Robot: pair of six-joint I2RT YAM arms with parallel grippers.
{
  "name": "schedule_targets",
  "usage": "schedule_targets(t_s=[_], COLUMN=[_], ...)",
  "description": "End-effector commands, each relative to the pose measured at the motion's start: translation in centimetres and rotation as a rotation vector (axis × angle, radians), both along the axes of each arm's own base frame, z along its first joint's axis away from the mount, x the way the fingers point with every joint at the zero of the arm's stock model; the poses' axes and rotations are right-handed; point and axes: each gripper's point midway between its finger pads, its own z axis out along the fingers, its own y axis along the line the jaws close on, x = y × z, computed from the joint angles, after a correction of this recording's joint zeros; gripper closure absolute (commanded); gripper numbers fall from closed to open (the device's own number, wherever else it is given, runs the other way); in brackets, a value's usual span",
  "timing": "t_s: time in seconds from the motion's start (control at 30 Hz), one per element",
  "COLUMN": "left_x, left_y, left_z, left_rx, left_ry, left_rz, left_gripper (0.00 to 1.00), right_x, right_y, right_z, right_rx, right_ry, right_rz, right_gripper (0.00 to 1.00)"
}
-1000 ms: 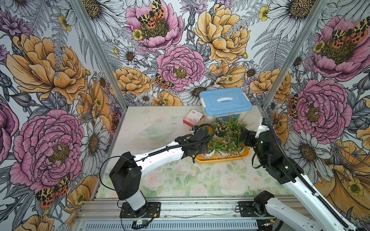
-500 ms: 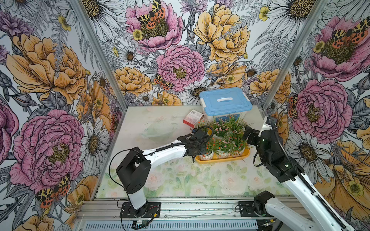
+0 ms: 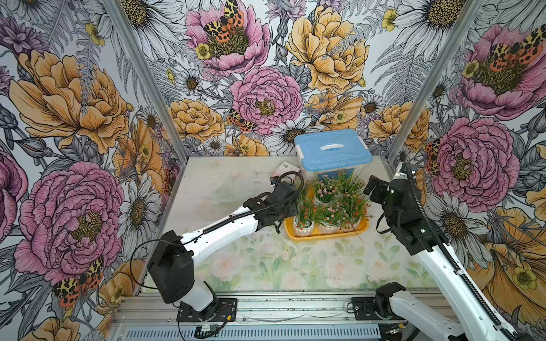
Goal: Put the potted gypsophila into the storage box
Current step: Place the baby's breath potted plant at the storage box.
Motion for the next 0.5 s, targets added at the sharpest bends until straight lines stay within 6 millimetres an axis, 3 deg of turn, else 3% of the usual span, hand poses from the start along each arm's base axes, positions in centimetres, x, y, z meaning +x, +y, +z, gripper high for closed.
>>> schedule_targets(t_s=[0.0, 0.1, 0.17, 0.3, 0.47], left_x=[1.0, 1.2, 1.1, 0.7, 0.9], left_y=[3.3, 5.7, 6.8, 8.2, 8.9], left_z=[2.0, 2.9, 3.5, 5.8, 7.4], left_rx=[0.021, 0.002, -0.022, -0.004, -0.028], left_ry=[-0.077, -0.096, -0.106, -0.184, -0.256], left_rz=[0.069, 0.119, 0.131, 0.131, 0.122], left_gripper=[0.67, 0.66, 0.59, 0.34, 0.13], right_x=[1.3, 2.0, 2.0, 2.3, 4.0], right_y=[-0.2, -1.1, -2.2, -5.1, -5.7], right_z=[-0.7, -2.4, -3.6, -7.1, -13.0], right_rx=[0.074, 0.214, 0.294, 0.472, 0.691], right_ry=[0.028, 0.056, 0.073, 0.132, 0.257], right_rz=[0.018, 0.021, -0.003, -0.060, -0.039], right_gripper=[0.01, 0.00, 0.01, 0.00, 0.00])
